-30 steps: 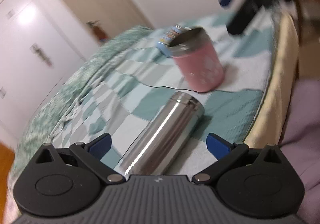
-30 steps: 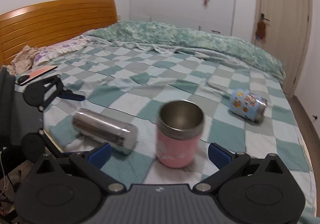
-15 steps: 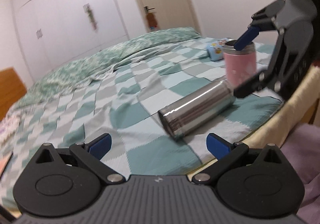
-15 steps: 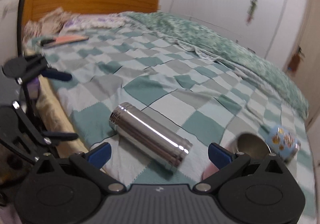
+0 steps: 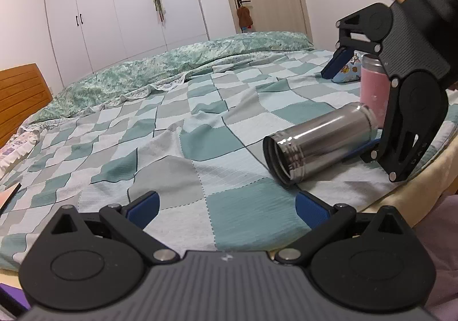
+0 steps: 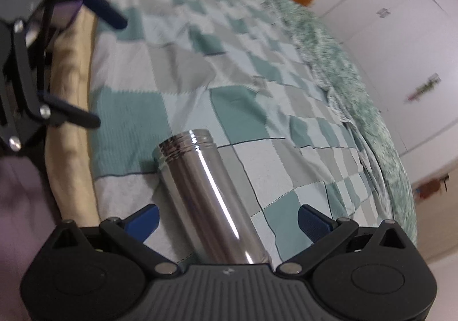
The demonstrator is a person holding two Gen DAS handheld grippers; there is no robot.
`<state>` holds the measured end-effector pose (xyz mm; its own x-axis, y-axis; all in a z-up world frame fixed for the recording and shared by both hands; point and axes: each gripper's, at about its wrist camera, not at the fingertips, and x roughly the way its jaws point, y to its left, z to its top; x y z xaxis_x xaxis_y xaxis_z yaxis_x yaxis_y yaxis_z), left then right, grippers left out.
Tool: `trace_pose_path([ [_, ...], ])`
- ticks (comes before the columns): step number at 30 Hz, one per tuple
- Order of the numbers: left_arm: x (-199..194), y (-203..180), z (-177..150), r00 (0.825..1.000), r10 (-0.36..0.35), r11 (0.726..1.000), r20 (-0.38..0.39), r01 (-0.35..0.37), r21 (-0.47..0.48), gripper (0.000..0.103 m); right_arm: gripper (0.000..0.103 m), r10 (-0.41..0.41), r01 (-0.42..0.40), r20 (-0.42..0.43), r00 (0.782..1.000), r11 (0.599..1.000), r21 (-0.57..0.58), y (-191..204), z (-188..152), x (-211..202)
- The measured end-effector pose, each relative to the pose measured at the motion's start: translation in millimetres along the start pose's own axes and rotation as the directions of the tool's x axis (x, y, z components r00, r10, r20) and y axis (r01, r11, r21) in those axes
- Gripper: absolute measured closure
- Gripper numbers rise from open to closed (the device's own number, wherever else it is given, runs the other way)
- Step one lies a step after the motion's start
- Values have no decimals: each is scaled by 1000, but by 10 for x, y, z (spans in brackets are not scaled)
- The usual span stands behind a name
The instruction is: Flip cup upright
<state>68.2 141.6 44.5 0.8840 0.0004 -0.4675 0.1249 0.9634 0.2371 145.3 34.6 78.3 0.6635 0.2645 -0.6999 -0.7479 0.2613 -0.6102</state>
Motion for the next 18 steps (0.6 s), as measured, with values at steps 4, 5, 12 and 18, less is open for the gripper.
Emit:
trace_pose_path([
  [4, 52, 44, -19, 1000, 0, 1000, -9, 0, 1, 0, 2, 46, -47, -60, 997, 999, -16, -21, 33, 232],
  [5, 56, 52, -25, 1000, 1, 1000, -11, -1, 1, 0, 4, 63, -64, -73, 995, 998, -15, -26, 37, 286],
  [12, 41, 118, -78, 1000, 17, 1000, -25, -17, -14, 0, 20, 285, -239, -169, 943, 939, 247, -292, 63, 510],
  [18, -49, 138, -108, 1000, 13, 1000, -13, -13, -21, 0, 36, 506, -334, -93, 857, 685, 647, -580, -150, 434],
])
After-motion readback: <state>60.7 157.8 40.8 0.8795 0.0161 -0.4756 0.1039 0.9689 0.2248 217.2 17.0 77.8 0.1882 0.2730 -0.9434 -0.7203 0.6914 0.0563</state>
